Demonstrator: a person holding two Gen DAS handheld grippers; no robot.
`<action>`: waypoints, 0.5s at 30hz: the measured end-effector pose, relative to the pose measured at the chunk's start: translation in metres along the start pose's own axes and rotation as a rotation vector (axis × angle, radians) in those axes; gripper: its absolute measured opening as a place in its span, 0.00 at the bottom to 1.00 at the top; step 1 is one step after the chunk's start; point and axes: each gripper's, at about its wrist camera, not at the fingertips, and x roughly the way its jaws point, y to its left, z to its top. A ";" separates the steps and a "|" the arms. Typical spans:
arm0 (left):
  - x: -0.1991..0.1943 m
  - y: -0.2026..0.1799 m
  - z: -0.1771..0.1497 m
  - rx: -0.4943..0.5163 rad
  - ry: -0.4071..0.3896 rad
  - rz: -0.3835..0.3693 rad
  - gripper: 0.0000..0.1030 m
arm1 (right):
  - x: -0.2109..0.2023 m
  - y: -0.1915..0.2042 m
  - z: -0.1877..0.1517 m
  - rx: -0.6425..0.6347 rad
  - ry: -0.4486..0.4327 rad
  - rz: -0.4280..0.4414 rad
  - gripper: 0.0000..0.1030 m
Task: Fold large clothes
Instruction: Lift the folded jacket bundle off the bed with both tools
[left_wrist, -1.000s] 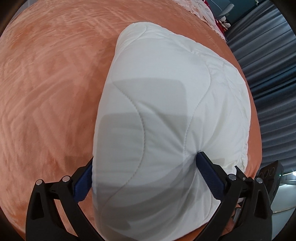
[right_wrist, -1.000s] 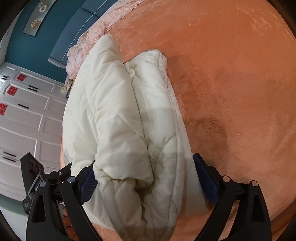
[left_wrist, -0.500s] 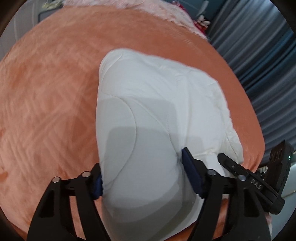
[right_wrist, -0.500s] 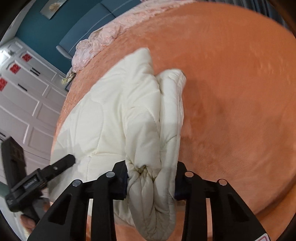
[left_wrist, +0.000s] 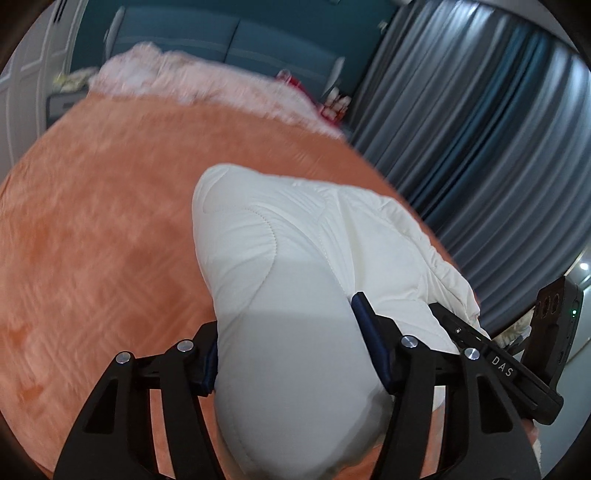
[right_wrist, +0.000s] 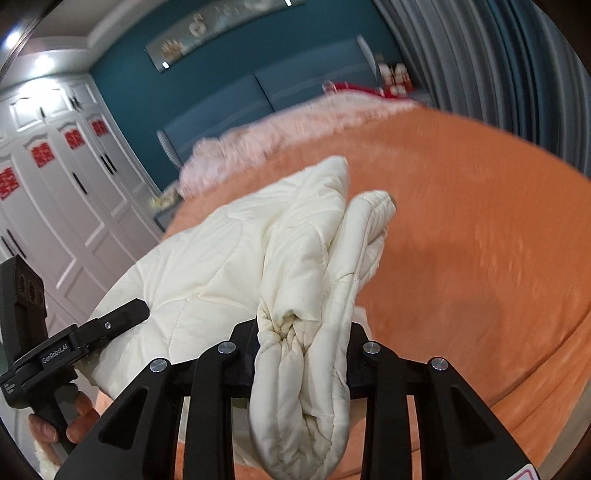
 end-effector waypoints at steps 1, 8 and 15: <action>-0.012 -0.005 0.007 0.011 -0.035 -0.014 0.57 | -0.012 0.003 0.005 -0.010 -0.029 0.010 0.28; -0.089 -0.016 0.043 0.071 -0.265 -0.074 0.57 | -0.068 0.064 0.051 -0.138 -0.226 0.073 0.28; -0.149 0.010 0.077 0.126 -0.453 -0.069 0.57 | -0.081 0.139 0.084 -0.290 -0.362 0.180 0.28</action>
